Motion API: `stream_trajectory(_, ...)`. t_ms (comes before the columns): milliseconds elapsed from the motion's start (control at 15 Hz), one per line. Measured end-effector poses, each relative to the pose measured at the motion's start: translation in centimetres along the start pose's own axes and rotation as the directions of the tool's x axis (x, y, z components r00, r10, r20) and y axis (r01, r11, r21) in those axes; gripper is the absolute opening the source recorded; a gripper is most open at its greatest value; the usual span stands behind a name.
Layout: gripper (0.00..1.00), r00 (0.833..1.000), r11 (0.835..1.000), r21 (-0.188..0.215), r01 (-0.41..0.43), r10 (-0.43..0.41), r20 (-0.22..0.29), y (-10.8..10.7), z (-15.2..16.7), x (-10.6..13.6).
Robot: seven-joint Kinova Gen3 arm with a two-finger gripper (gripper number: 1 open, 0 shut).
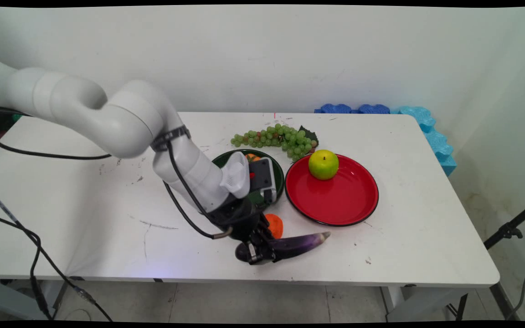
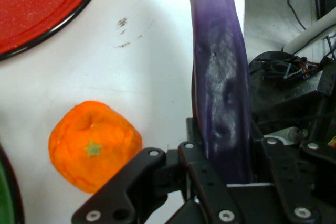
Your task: Place the picked object on the table
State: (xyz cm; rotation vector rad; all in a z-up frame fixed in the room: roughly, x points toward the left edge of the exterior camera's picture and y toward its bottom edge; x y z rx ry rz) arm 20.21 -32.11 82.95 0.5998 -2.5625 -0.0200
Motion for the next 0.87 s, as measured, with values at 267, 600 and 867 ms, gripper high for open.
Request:
stream_trajectory(267, 0.0, 1.0, 1.0, 0.008, -0.001, 0.001, -0.002, 0.3, 1.6, 0.3)
stream_trajectory(600, 1.0, 1.0, 1.0, 0.014, -0.003, 0.003, -0.008, 0.3, 2.6, 0.8)
stream_trajectory(867, 1.0, 1.0, 1.0, 0.014, -0.007, 0.007, -0.019, 0.4, 3.1, 1.2)
